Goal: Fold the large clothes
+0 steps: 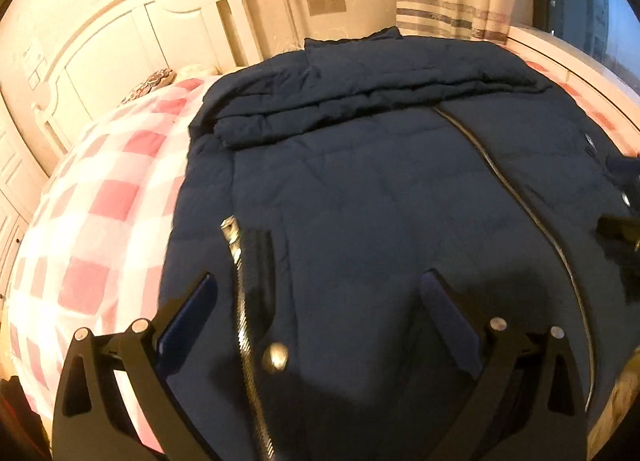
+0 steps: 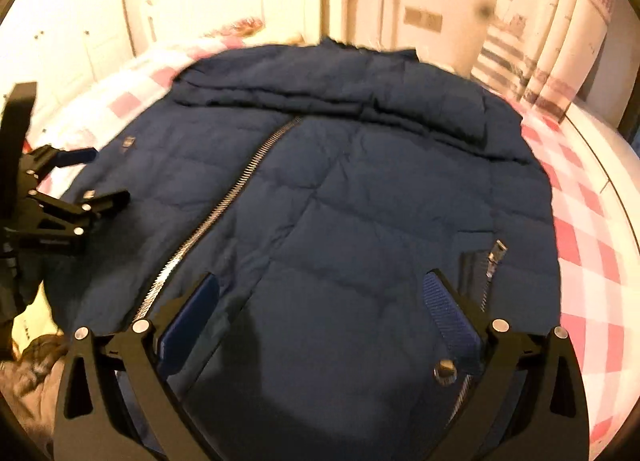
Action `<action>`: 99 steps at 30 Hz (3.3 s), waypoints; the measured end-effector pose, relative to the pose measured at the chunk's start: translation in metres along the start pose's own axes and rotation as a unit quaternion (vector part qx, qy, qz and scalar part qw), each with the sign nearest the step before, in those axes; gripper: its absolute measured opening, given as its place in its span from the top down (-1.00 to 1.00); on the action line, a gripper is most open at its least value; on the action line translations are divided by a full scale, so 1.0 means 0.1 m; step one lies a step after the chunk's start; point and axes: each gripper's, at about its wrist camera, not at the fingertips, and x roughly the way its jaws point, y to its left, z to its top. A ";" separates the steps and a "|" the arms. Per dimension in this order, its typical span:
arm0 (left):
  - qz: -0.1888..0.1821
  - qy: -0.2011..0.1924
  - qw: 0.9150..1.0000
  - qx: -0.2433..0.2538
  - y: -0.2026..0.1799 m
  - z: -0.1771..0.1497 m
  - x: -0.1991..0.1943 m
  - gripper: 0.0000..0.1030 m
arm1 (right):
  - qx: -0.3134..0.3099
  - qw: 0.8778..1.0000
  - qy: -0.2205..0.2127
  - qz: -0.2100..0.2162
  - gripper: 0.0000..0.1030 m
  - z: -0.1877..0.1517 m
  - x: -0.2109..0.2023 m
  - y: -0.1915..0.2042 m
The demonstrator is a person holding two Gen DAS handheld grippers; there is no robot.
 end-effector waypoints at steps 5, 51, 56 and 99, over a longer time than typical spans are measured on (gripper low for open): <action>-0.030 0.000 0.999 -0.035 0.20 -0.24 0.06 -0.96 | 0.004 1.000 -0.006 -0.009 -0.91 -0.34 0.07 -0.09; -0.212 0.031 0.952 -0.221 1.00 -1.69 -0.31 -0.75 | 0.254 0.948 -0.027 0.192 -0.69 -2.06 -0.27 -1.05; -0.202 0.008 0.961 -0.190 0.90 -1.55 -0.40 -0.76 | 0.251 0.949 -0.044 0.183 -0.53 -2.07 -0.37 -0.94; -0.174 -0.210 0.929 -0.248 1.48 1.42 -1.06 0.73 | 0.089 0.969 -0.231 -0.005 0.85 0.23 -1.42 -0.87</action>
